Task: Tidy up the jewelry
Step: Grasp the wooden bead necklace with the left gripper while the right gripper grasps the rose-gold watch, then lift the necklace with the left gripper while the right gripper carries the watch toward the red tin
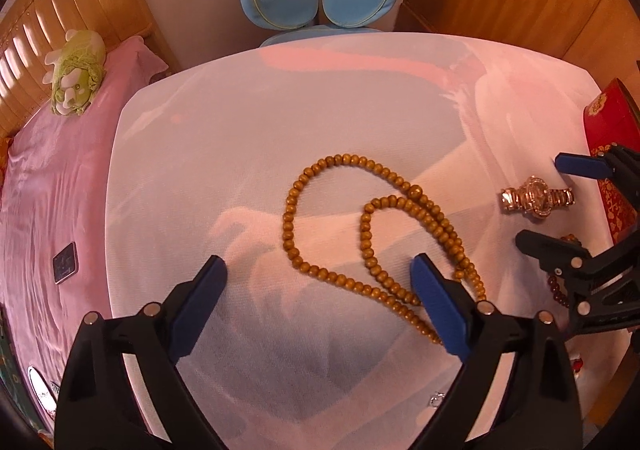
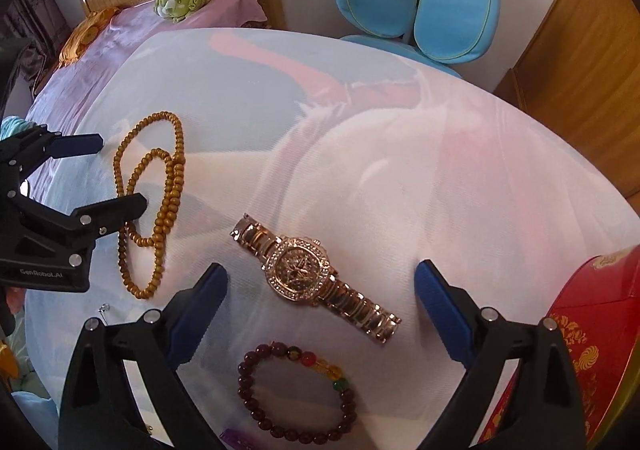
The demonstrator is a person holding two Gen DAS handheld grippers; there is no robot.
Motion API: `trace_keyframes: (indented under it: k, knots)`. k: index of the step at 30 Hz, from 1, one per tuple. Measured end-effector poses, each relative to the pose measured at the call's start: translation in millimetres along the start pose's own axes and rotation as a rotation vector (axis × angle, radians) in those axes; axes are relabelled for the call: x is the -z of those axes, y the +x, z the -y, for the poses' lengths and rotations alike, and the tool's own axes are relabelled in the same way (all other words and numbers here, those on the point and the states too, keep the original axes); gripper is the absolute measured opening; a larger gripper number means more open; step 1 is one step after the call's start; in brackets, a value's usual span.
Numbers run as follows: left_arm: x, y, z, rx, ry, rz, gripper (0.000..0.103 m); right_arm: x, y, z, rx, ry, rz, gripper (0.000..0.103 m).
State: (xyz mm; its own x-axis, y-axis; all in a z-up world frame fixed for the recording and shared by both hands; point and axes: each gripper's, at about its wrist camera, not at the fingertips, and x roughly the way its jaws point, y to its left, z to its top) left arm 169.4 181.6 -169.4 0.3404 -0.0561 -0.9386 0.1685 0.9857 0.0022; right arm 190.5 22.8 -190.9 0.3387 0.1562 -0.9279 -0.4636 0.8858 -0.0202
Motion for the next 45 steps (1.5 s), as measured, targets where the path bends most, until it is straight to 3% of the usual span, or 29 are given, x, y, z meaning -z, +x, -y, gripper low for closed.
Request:
trace_keyframes:
  k: [1,2,3,4,7,8,21,30,34,40,41,42,43,44,45]
  knots:
    - [2,-3,2,0.000,0.001,0.012,0.077,2,-5,-3,-0.004,-0.012,0.015,0.073]
    - [2,-8,2,0.000,0.001,0.026,0.053,2,-9,-7,-0.008,-0.022,0.019,0.046]
    - [1,-11,3,0.001,0.005,0.029,0.017,3,-10,-10,-0.010,-0.026,0.007,0.034]
    - [0,-12,4,0.007,0.007,0.017,0.010,4,-10,-13,-0.013,-0.033,-0.007,0.034]
    - [-1,-16,3,0.003,-0.010,0.007,0.010,7,-12,-20,-0.027,-0.044,-0.015,0.034]
    - [-2,-21,3,0.014,-0.016,0.020,0.000,9,-17,-22,-0.026,-0.040,0.002,0.034]
    - [5,-89,26,0.040,-0.031,0.139,0.000,49,-103,-8,-0.103,0.071,0.184,0.034]
    - [25,-130,49,0.004,-0.019,0.168,0.000,89,-172,12,-0.125,0.140,0.316,0.034]
    - [26,-120,40,0.064,-0.101,0.133,0.000,101,-180,20,-0.124,0.163,0.319,0.034]
    - [22,-75,29,0.077,-0.085,0.052,0.003,101,-172,17,-0.126,0.184,0.279,0.034]
    - [19,-65,28,0.069,-0.077,0.034,0.010,100,-171,15,-0.121,0.176,0.275,0.034]
    - [16,-56,26,0.050,-0.079,0.015,0.033,97,-169,12,-0.119,0.172,0.272,0.034]
    - [13,-48,23,0.033,-0.088,0.002,0.047,96,-169,10,-0.119,0.170,0.270,0.034]
    - [10,-41,19,0.022,-0.100,0.001,0.069,97,-169,8,-0.122,0.172,0.269,0.034]
    - [7,-37,15,0.019,-0.111,0.010,0.069,95,-168,7,-0.126,0.174,0.268,0.034]
